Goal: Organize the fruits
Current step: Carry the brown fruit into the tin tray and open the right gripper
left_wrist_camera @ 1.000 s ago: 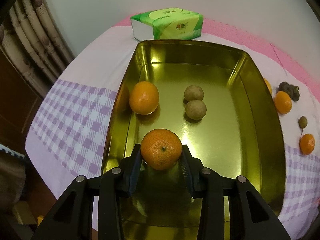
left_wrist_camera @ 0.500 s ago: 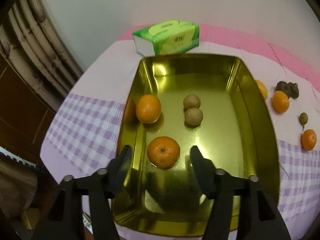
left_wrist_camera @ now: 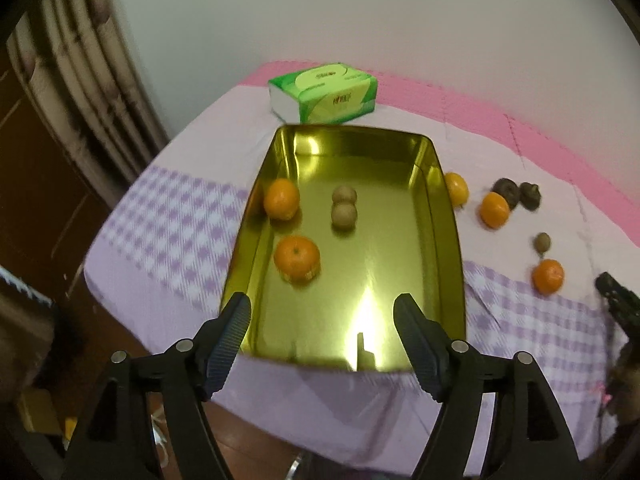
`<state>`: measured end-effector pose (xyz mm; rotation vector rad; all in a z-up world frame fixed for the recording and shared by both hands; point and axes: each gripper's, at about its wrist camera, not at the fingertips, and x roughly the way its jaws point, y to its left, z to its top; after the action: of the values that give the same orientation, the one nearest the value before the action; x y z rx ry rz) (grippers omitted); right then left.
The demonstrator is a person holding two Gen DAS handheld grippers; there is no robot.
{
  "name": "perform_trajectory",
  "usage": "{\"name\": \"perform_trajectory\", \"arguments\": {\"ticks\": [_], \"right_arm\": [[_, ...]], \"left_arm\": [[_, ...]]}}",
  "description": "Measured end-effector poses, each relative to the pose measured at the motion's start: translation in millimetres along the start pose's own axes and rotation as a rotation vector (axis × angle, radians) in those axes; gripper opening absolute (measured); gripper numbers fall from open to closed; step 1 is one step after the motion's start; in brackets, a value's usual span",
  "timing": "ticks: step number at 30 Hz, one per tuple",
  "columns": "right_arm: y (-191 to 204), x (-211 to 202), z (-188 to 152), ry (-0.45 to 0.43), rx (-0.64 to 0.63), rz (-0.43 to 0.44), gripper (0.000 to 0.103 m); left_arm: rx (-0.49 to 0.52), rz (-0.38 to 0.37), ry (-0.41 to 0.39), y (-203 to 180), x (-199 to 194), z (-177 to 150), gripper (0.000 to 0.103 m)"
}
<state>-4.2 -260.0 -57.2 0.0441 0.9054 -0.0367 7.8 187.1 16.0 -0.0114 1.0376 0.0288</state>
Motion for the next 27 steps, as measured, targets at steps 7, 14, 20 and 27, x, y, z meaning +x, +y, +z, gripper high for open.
{"name": "perform_trajectory", "arguments": {"ticks": [7, 14, 20, 27], "right_arm": [[3.5, -0.8, -0.4, 0.002, -0.016, -0.021, 0.035], [6.4, -5.2, 1.9, 0.040, 0.017, -0.021, 0.034], [25.8, -30.5, 6.4, 0.015, 0.039, 0.038, 0.034], [93.9, -54.6, 36.5, -0.032, -0.046, 0.157, 0.034]], "left_arm": [[-0.032, 0.043, -0.024, 5.0, -13.2, -24.1, 0.074], [-0.027, 0.121, -0.042, 13.7, -6.5, -25.6, 0.074], [-0.070, 0.112, -0.027, 23.8, -3.5, -23.5, 0.074], [-0.100, 0.152, -0.039, 32.9, -3.9, -21.7, 0.074]]}}
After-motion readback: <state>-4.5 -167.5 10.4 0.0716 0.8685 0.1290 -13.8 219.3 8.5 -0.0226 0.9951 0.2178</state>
